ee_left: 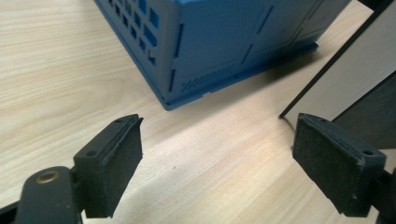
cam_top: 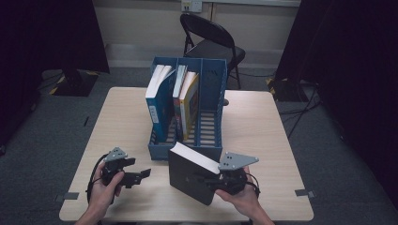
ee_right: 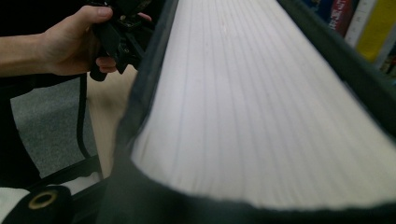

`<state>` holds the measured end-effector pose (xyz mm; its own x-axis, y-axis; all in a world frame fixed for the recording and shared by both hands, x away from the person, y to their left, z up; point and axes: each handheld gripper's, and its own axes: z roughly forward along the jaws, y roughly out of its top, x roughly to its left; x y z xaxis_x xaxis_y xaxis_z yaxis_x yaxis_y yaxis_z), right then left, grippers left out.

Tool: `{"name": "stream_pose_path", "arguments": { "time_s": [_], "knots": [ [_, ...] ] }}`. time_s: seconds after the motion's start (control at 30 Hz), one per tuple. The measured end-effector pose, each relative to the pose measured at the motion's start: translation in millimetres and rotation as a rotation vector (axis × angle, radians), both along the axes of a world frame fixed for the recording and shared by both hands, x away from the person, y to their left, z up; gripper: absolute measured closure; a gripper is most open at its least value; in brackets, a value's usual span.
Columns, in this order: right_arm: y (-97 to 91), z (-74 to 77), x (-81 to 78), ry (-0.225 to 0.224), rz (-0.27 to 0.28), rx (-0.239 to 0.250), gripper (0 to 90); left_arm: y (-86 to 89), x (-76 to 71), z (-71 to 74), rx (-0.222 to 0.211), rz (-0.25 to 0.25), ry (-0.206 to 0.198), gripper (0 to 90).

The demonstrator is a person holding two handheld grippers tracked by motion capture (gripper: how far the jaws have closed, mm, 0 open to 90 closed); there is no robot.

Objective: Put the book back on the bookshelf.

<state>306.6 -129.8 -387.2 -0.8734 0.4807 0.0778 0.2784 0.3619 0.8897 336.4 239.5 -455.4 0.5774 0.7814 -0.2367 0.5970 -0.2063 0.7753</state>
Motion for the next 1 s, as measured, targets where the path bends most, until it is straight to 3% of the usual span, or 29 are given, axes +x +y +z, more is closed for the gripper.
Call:
{"name": "stream_pose_path", "arguments": {
  "time_s": [0.37,0.43,1.0],
  "knots": [
    [-18.5,0.8,-5.8,0.004,-0.027,-0.007,53.0,3.7,1.1,-3.0,0.008,0.004,0.012,15.7],
    [-23.2,0.9,-6.1,0.007,-0.04,-0.005,53.0,4.4,1.2,-2.9,0.014,0.026,0.005,15.7],
    [-56.0,2.8,-8.9,0.01,-0.087,-0.023,53.0,4.4,3.8,-6.4,0.015,0.053,0.026,15.7]
  ]
}}
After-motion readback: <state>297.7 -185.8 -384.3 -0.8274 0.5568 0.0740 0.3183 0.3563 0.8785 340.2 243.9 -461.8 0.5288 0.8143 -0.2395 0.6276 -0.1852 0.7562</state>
